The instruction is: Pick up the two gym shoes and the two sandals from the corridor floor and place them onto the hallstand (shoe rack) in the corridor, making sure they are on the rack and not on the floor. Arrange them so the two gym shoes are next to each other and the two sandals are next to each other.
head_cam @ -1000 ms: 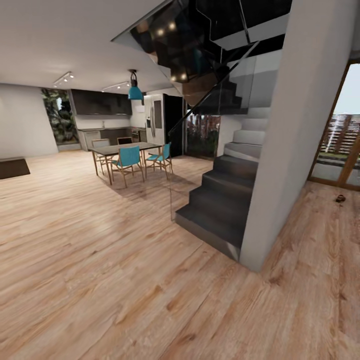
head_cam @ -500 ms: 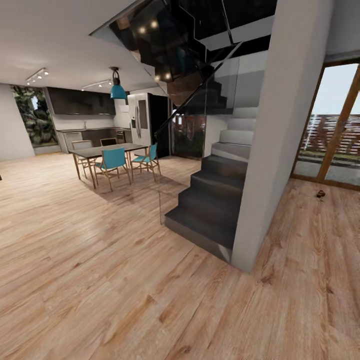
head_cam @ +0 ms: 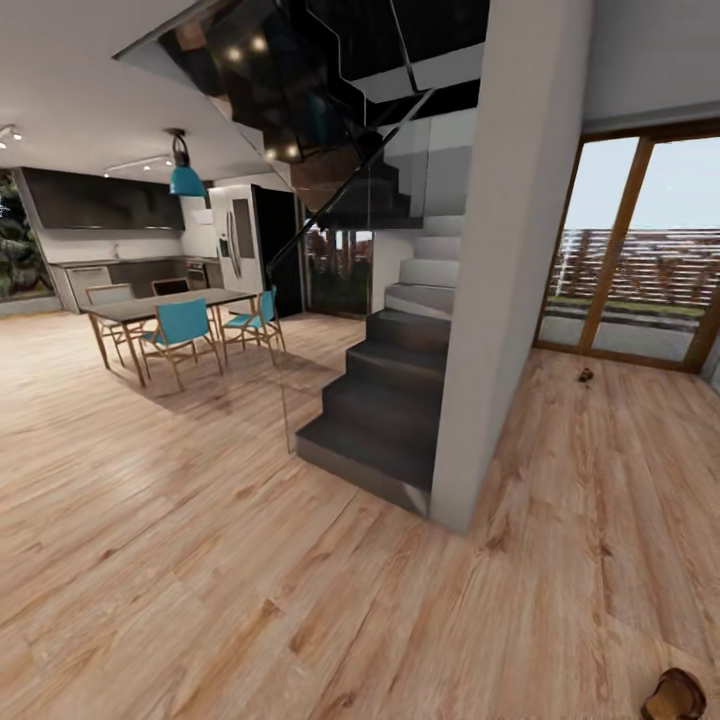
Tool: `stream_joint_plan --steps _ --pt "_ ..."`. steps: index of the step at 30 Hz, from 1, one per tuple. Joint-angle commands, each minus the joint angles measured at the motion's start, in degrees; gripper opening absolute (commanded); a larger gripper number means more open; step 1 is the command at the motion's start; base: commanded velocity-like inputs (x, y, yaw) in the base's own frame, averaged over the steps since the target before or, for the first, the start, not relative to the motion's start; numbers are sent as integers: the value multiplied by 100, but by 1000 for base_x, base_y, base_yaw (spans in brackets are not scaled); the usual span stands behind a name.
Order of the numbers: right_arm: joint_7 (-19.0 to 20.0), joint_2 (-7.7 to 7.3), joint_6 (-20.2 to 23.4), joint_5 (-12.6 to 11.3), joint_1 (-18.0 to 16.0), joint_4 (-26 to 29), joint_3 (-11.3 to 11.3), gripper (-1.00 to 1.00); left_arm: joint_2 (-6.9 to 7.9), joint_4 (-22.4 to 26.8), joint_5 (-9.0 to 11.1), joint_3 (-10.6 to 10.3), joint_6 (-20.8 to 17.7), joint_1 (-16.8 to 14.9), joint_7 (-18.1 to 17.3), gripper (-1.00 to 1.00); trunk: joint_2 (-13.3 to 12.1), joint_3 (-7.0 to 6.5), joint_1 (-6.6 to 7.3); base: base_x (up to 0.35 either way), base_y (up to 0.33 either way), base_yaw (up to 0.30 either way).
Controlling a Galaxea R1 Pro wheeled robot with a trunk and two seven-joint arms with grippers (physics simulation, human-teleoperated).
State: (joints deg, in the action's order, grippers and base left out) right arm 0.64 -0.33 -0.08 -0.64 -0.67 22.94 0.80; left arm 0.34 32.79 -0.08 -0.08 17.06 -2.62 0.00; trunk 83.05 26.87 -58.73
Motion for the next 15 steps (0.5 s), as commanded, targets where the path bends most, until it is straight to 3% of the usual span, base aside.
stream_joint_plan --steps 1,4,12,15 --pt "7 0 -1 -7 -3 0 18 100 1 -1 -1 -1 17 -2 0 100 3 6 0 41 0 -253" --pt "7 0 -1 -7 -3 0 32 100 1 -1 2 -1 17 -2 0 100 3 6 0 165 0 -253" --pt "7 3 -1 -7 -3 0 34 100 1 -1 7 -1 17 -2 0 100 3 6 0 326 0 -253" --pt "7 10 -1 -1 -3 0 33 100 1 -1 5 -2 17 -2 0 100 3 6 0 148 0 -224"
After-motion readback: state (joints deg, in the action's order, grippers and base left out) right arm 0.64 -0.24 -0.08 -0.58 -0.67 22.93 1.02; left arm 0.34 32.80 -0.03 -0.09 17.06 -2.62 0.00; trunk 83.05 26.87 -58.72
